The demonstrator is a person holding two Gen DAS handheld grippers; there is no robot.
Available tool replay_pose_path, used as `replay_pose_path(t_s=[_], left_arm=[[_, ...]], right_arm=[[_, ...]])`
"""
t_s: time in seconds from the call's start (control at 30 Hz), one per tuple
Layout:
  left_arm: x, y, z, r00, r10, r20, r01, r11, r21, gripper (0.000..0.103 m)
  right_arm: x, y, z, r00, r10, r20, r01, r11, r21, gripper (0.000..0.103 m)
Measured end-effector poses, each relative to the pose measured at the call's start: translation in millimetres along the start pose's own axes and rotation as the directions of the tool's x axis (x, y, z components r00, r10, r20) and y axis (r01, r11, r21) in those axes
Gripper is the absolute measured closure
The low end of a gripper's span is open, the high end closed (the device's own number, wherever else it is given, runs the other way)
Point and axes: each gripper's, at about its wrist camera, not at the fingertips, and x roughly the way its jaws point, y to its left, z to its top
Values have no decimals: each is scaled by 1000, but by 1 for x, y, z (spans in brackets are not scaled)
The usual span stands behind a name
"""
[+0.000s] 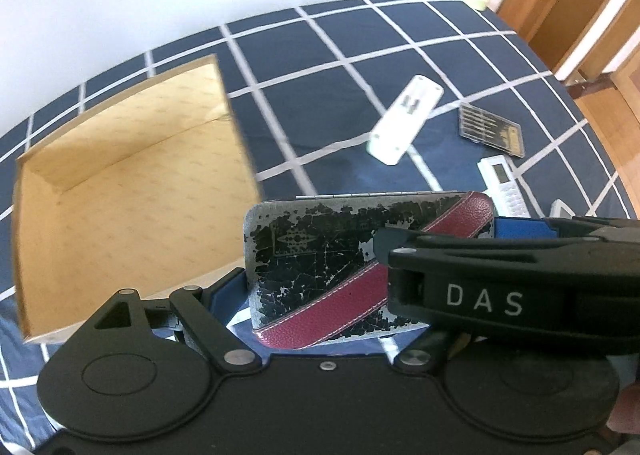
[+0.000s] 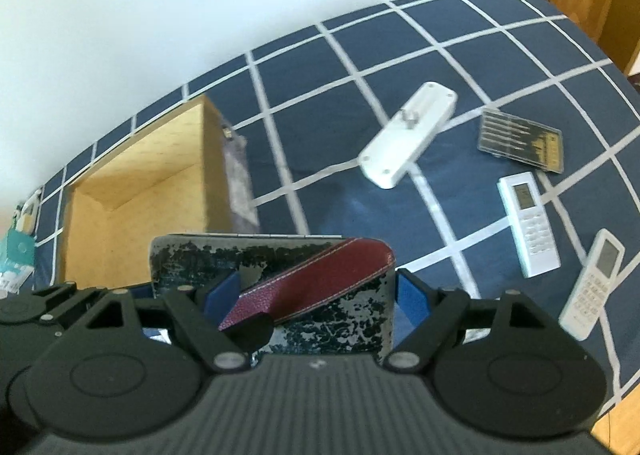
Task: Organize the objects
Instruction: 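Carry the phone case with the right gripper over the cardboard box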
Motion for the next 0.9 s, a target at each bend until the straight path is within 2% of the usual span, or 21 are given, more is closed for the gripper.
replay_pose_path(t_s=[0.2,0.5,0.9], left_arm=[[-15,36,-11,999,29,16,-28,998,-59,19],[-25,92,-14,997,69,36,-63,987,-150,19],[6,171,6,997,71,-10,-71,964,-258,19]], right_arm=[[2,40,-6,1000,29,5,-28,998,-51,20],[16,100,2,998,66,-12,-67,988,-138,20],[74,171,33,995,66,-80,-83,970,-229,20]])
